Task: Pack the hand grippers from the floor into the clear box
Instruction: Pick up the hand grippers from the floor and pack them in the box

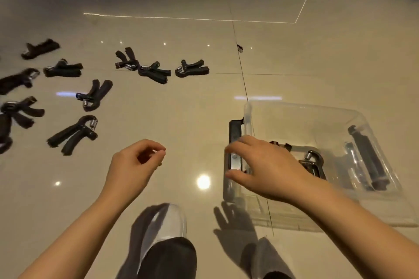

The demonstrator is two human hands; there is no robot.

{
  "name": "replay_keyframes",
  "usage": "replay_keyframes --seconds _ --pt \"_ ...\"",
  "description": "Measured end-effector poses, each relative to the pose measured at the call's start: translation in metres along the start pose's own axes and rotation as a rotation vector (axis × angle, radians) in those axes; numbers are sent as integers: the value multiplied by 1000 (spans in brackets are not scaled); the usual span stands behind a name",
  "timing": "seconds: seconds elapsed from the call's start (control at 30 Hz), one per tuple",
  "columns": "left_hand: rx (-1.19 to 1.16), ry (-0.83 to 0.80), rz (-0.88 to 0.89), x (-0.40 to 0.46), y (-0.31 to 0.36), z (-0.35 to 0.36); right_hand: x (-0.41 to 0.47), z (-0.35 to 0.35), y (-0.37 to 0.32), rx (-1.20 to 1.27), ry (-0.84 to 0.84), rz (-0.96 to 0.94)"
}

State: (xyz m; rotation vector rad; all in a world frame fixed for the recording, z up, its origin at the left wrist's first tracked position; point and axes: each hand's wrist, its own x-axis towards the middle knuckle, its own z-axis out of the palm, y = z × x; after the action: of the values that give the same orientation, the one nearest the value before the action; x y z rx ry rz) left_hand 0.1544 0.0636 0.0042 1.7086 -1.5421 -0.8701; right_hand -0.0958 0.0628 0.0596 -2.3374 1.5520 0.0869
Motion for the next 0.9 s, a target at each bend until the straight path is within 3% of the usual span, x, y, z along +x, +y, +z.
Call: replay_keyframes --seconds 0.33,0.5,0.77,0.9 --pt "109 106 -16 -65 35 -139 6 -115 -112 -154 -109 -158" --pt "75 292 -44 -113 40 -200 -2 -160 -187 -105 -63 -235" --pt "145 453 -12 -187 55 -291 -39 -180 -310 -125 14 -409" --pt "221 422 -14 -210 69 -316 -54 -184 -341 -150 49 -421"
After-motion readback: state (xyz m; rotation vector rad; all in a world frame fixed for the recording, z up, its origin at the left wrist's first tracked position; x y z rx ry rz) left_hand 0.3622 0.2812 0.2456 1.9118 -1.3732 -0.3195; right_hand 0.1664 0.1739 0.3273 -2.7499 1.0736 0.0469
